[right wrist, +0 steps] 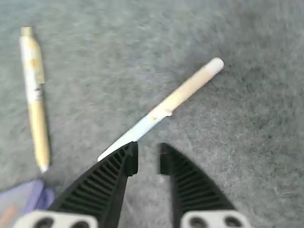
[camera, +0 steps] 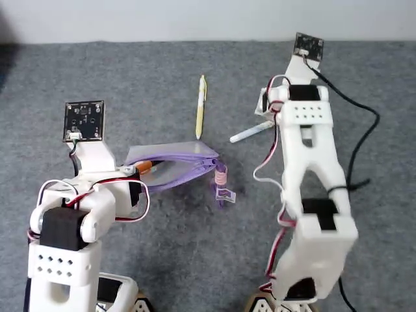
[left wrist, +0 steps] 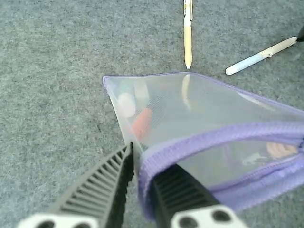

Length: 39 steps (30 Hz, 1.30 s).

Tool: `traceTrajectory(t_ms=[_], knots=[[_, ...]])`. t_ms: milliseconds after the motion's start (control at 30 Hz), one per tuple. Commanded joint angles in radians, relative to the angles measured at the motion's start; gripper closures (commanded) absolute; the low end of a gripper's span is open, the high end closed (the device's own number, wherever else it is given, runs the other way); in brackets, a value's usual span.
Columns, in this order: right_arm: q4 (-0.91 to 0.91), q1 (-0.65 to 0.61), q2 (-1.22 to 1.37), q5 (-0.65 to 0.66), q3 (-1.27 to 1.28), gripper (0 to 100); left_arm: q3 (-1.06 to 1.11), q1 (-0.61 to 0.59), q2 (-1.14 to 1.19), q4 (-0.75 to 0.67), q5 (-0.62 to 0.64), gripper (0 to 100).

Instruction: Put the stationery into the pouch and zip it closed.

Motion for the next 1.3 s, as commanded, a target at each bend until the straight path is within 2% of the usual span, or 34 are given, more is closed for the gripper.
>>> traceTrajectory(t_ms=[0, 500, 700, 767, 933, 1033, 1100, 1267], knots=[[0.054, 0.005, 0.119, -0.040, -0.195, 74.2, -0.004, 0.002, 0.009, -0.020, 0.011, 99], [0.065, 0.044, 0.685, -0.040, -0.833, 72.0, -0.002, 0.002, 0.008, -0.020, 0.011, 99], [0.180, 0.111, 0.846, -0.043, -0.965, 72.5, -0.002, 0.002, 0.009, -0.020, 0.011, 99], [0.225, 0.122, 0.865, -0.051, -1.017, 77.2, -0.002, 0.002, 0.011, -0.020, 0.011, 99], [0.280, 0.127, 0.865, -0.028, -1.097, 99.8, -0.002, 0.002, 0.011, -0.020, 0.011, 99], [0.328, 0.120, 0.862, -0.021, -1.135, 96.1, -0.002, 0.003, 0.011, -0.020, 0.011, 99], [0.357, 0.117, 0.865, 0.002, -1.163, 99.0, -0.002, 0.003, 0.011, -0.020, 0.011, 99], [0.490, 0.105, 0.860, 0.012, -1.287, 99.1, -0.002, 0.003, 0.006, -0.020, 0.011, 99]])
